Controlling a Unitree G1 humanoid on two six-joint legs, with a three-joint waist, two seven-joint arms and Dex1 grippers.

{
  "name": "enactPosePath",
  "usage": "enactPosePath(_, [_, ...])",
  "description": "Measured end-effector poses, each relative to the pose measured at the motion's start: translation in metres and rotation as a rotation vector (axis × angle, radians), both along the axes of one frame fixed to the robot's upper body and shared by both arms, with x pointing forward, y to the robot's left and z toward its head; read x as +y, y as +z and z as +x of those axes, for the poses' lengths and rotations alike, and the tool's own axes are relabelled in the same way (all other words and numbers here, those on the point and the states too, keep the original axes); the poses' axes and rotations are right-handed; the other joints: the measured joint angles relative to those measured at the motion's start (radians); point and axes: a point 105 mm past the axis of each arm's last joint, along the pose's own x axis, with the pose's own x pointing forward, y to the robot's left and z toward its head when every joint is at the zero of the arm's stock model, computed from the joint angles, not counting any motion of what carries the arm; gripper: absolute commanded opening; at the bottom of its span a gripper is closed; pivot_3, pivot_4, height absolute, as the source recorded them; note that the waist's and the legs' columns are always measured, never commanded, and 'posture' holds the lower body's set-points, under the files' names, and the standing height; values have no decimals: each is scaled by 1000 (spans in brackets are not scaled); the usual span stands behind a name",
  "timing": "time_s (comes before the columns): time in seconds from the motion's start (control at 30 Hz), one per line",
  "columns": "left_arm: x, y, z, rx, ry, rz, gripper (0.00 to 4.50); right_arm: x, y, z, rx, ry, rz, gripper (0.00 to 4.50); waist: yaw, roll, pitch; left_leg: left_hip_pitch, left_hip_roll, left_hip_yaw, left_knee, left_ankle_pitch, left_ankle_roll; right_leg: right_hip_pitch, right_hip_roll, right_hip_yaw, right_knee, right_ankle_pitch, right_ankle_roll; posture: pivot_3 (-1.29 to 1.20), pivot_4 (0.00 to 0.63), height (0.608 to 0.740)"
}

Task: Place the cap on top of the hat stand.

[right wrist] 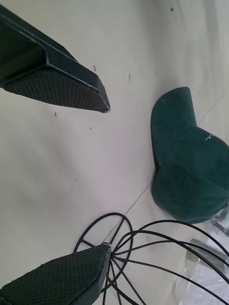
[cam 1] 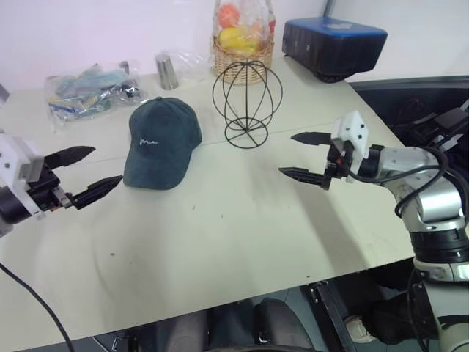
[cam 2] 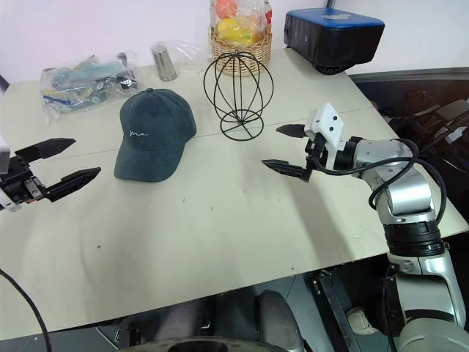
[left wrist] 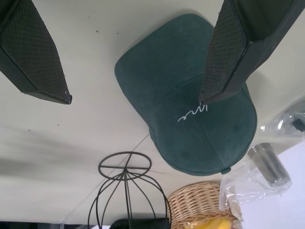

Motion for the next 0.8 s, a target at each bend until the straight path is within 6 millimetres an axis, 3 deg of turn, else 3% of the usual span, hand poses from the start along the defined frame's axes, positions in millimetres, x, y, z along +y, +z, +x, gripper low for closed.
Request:
enactPosePath(0.2, [6, -9, 1, -25, 61, 27, 4500, 1, 0, 1, -1, -5, 6, 4461, 0, 0, 0, 0, 0, 0, 0, 0, 0, 0, 0, 0, 0, 0, 0, 0, 150, 740])
enactPosePath(0.8, [41, -77, -1, -288, 205, 586, 4500, 9, -6, 2, 2, -20, 48, 4461, 3, 0, 0, 0, 0, 0, 0, 0, 0, 0, 0, 0, 0, 0, 0, 0, 150, 740])
